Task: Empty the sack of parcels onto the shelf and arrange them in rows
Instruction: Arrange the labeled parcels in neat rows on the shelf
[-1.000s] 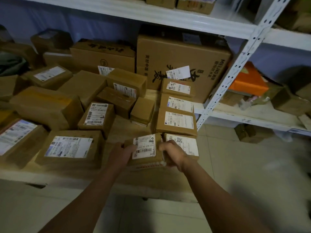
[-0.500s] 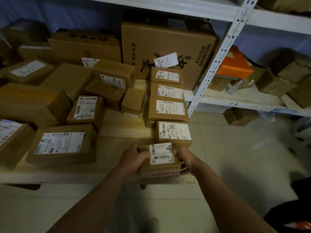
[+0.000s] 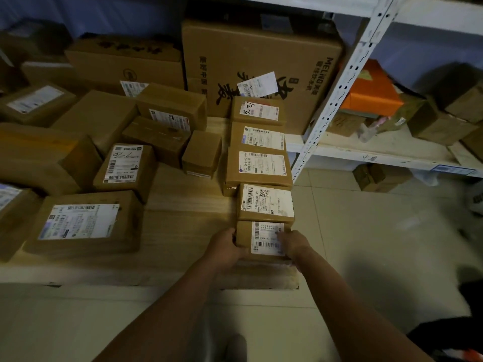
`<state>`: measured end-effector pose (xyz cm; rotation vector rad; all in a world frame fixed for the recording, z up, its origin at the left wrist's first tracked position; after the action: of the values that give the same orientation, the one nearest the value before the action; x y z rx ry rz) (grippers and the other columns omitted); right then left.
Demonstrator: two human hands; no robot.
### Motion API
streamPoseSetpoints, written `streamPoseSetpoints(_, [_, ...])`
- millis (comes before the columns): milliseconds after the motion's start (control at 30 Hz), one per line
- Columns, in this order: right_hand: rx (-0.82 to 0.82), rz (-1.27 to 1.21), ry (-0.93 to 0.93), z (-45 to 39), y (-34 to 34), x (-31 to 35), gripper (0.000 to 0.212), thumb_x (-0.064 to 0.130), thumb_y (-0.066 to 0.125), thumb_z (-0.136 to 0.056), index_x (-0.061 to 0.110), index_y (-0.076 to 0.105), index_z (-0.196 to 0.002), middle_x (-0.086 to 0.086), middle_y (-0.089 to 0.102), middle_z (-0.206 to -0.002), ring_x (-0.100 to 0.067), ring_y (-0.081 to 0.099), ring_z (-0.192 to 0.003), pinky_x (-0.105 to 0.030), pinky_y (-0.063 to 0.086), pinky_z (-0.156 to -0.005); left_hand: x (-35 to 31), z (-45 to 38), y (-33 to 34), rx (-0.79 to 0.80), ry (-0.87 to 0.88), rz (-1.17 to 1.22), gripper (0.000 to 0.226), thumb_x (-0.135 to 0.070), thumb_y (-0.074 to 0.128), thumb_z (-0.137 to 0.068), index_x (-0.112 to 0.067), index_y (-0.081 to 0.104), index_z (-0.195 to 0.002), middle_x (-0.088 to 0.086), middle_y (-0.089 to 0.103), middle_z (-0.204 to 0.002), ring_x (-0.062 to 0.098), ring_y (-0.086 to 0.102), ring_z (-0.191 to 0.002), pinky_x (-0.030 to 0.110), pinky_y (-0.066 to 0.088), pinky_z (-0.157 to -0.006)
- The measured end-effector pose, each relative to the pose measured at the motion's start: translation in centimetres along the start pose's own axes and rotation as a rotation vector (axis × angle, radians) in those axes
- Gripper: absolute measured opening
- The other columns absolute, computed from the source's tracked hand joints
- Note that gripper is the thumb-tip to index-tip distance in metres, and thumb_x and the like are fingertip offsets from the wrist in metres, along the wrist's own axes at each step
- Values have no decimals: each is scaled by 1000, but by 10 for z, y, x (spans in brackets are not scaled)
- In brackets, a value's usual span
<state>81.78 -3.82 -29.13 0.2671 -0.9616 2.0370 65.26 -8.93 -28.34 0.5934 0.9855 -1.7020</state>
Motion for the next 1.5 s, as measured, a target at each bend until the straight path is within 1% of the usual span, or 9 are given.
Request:
streamPoseSetpoints(100, [-32,-57,3,-6,-8,3,41,30,57,-88,-1,57,-115,-18,64,-114,-31,65,-99,-42,55,-88,-2,-5,-6,6,-18,0,39,-7,71,-78,-13,58,-115,1,64,-109,18,61,-103,27,51,-81])
streamPoseSetpoints(200, [-375,-115,-84,-1,-33,18,50,38,65,-76,4,54,-111,-15,60,-108,-27,60,-89,-44,56,-80,-6,-12,-19,-76,-6,14,23,-12,68,-81,-19,57,-99,-7,59,-93,14,60,-92,20,47,-66])
streamPoseSetpoints(267, [-450,-161,-187,5,-43,36,39,36,62,-82,7,55,-108,-11,61,-104,-28,62,-93,-46,55,-82,-12,-16,-32,-195,-3,-67,15,-18,66,-82,-19,55,-92,-7,55,-86,10,54,-82,19,42,-61])
streamPoseSetpoints(500, [-115,-142,-377,11,-12,106,30,37,50,-95,11,65,-102,-8,65,-99,-25,61,-96,-39,49,-91,-37,-16,-77,-331,48,-80,15,-23,57,-90,-18,59,-76,-2,55,-76,14,52,-76,23,38,-59])
streamPoseSetpoints(667, [63,-191,-395,12,17,142,12,23,57,-93,19,61,-82,-8,65,-97,-25,61,-97,-45,49,-96,-37,-23,-117,-390,1,-43,29,-25,53,-93,-10,59,-117,5,59,-108,15,51,-91,28,40,-75])
streamPoseSetpoints(833, [74,-155,-446,4,34,184,13,30,52,-95,20,60,-91,-13,67,-98,-28,64,-94,-45,52,-92,-41,-43,-171,-414,-1,-82,35,-24,56,-91,-11,56,-124,7,57,-126,19,53,-108,28,42,-85])
streamPoseSetpoints(933, [53,-142,-438,-8,47,218,28,35,54,-93,17,58,-115,-12,67,-103,-27,65,-89,-47,53,-90,-47,-60,-209,-425,-4,-99,34,-26,54,-92,-10,56,-123,7,56,-127,22,51,-113,28,39,-84])
streamPoseSetpoints(1033, [58,-136,-410,-23,66,254,45,38,57,-91,21,47,-131,-8,59,-122,-28,59,-106,-47,51,-94,-47,-83,-250,-455,-25,-61,39,-27,55,-92,-11,53,-128,10,54,-131,26,49,-120,31,39,-94])
streamPoseSetpoints(1500, [-67,-114,-310,-90,95,353,61,24,61,-91,7,35,-144,-15,54,-135,-28,54,-121,-34,44,-95,-74,-207,-374,-474,-9,-141,35,-21,49,-94,-9,50,-127,14,56,-125,32,54,-113,34,39,-84])
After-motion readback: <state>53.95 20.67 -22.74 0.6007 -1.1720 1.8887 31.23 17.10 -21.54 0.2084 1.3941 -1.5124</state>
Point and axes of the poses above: each hand's wrist, its own z-axis away from the middle knuckle, its own y-axis out of the palm, x = y × z, the point moved 3 cm from there along -z, towards the middle knuckle
